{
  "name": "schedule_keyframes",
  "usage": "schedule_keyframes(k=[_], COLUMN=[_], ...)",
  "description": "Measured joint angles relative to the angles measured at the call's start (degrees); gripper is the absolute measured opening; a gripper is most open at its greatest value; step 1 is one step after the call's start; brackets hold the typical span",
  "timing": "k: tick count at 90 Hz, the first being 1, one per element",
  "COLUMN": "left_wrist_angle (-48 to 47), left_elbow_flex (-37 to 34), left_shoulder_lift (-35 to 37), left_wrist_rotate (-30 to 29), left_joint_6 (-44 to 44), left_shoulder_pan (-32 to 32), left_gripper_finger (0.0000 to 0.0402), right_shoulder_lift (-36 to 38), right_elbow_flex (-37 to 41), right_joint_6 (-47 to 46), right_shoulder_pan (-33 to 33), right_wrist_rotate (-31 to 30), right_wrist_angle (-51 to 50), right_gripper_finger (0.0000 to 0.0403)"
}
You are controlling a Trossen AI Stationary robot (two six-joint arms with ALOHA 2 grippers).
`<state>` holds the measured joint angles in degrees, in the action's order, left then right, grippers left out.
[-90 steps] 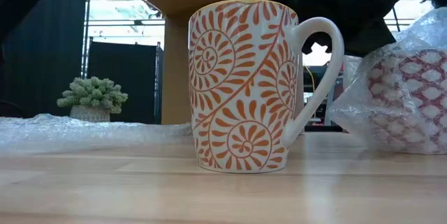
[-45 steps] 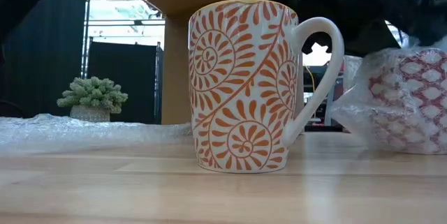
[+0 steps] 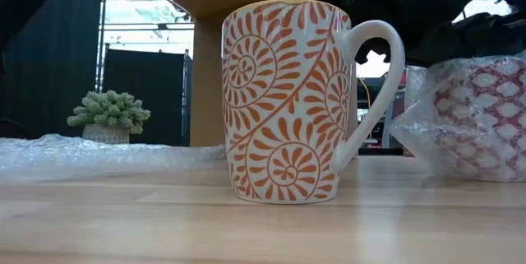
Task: Wrap mug
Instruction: Wrap the red mug with bubble wrap
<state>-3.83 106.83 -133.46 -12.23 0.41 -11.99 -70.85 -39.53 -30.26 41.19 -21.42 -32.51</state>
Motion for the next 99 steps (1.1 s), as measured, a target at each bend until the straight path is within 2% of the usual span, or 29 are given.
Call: schedule_keyframes(k=[29,48,67,87,99], left_wrist_angle=[0.0,1.9,3.2,3.6,3.6], left_elbow_flex=[0.4,0.4,0.4,0.5,0.5], left_shoulder_lift=[4.7,4.8,0.0,-1.3,-1.4], left_wrist_rotate=[-1.8,-4.1,2.0,2.4,2.4], left_joint_6=[0.3,-0.3,-5.5,-5.6,-5.5], left_shoulder_pan=[-1.3,-0.2,0.8,1.0,1.1], left_gripper_finger=[0.0000,0.0000,0.0000,0.0000,0.0000], right_shoulder_lift=[0.0,-0.1,-0.1,-0.1,0.2], right_elbow_flex=[0.0,0.0,0.1,-0.4,-4.0], right_joint_6=[-0.1,-0.1,-0.3,-0.2,-0.6], right_shoulder_pan=[0.0,0.0,0.0,0.0,0.0], right_wrist_rotate=[0.6,0.6,0.6,0.8,1.4], right_wrist_angle=[0.0,0.1,0.2,-0.7,-6.7], right_gripper_finger=[0.0256,0.0256,0.0256,0.0256,0.0256])
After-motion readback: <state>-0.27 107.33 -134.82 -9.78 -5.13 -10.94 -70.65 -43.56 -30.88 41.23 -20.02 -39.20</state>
